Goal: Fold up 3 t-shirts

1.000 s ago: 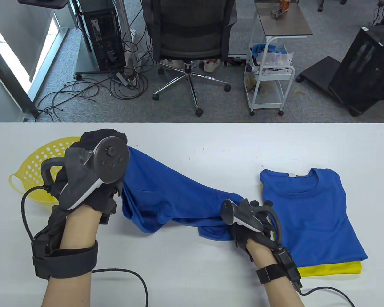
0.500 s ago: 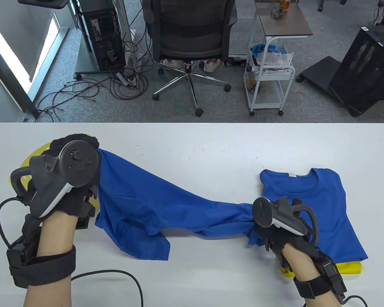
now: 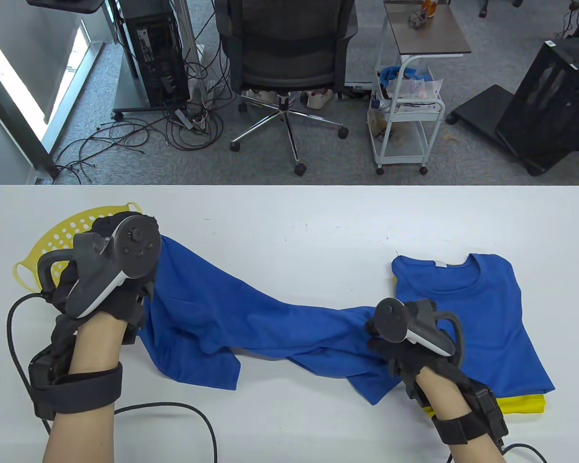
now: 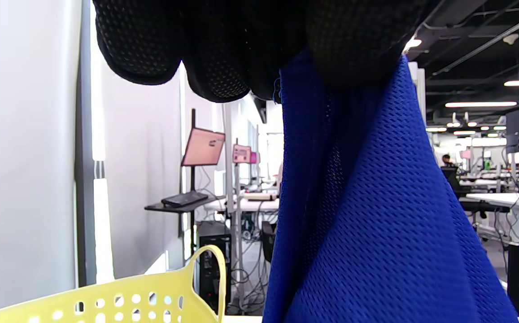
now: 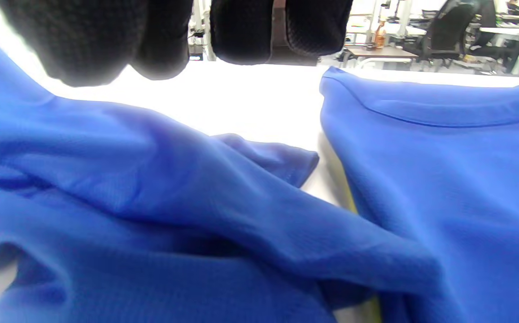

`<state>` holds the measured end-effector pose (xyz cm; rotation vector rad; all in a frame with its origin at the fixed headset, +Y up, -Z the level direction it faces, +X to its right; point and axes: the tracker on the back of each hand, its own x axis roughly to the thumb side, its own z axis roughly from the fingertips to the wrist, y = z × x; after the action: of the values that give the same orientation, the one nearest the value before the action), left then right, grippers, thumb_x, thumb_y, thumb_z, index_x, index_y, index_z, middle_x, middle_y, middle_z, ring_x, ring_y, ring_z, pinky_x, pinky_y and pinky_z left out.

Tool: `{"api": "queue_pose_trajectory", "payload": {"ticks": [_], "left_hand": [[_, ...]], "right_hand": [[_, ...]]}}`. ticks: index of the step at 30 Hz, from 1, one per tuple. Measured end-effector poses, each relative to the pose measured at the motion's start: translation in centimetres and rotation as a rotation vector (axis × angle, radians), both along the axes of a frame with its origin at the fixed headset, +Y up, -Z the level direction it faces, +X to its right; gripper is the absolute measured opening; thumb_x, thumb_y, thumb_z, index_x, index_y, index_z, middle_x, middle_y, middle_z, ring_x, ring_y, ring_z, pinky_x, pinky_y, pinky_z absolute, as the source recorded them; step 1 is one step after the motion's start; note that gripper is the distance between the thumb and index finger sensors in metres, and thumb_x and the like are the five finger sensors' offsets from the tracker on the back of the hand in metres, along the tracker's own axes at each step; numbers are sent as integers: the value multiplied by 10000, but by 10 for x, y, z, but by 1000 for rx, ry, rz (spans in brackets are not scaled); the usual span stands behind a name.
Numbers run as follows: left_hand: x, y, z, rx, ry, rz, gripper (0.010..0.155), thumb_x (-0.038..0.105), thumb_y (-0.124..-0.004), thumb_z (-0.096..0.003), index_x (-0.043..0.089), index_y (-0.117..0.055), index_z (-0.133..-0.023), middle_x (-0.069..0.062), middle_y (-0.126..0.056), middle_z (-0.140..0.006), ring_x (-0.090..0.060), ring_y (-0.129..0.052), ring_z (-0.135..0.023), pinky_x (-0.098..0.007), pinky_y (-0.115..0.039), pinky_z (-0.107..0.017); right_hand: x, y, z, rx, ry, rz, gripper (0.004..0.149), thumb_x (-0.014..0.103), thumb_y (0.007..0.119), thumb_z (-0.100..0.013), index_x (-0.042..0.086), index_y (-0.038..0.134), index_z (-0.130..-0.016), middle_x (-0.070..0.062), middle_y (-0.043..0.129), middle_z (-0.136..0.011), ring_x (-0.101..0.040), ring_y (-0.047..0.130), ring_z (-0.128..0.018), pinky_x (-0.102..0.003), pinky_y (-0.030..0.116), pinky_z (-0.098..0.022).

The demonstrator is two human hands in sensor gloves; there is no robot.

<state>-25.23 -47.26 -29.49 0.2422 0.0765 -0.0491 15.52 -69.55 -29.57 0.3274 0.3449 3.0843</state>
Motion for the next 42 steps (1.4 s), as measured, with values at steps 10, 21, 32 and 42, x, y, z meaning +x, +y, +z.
{"api": "queue_pose_trajectory", "payload": {"ticks": [10, 21, 32, 42], "left_hand": [[-16, -14, -1, -23, 20, 10, 424, 414, -770, -427, 294, -805, -832, 15, -828, -860, -222, -816, -813, -432, -772, -616], [-28, -27, -1, -43, 36, 21, 423, 414, -771, -427, 295, -805, -831, 14, -829, -858, -222, -819, -811, -433, -773, -615], [-35, -29, 3, -46, 46, 29, 423, 413, -771, -428, 294, -805, -832, 14, -829, -859, -222, -819, -811, -432, -773, -615], [-26, -39, 0, -97, 36, 0, 419, 411, -774, -425, 288, -816, -823, 9, -845, -835, -223, -838, -773, -414, -786, -595]], "right_hand": [[-16, -51, -6, -148, 40, 319, 697, 355, 935, -336, 325, 602, -947, -83, 530, -1051, -473, 499, -997, -787, 242, -692], [-9, -56, -14, 14, -33, 242, 423, 354, 859, -382, 386, 777, -796, -26, 758, -928, -415, 669, -950, -763, 309, -715], [0, -35, -10, 110, -35, 185, 388, 337, 812, -391, 318, 806, -778, -1, 767, -908, -386, 693, -945, -752, 344, -724], [26, 7, -2, 106, -84, 43, 410, 283, 722, -423, 203, 734, -825, -85, 751, -856, -331, 788, -764, -590, 574, -670]]}}
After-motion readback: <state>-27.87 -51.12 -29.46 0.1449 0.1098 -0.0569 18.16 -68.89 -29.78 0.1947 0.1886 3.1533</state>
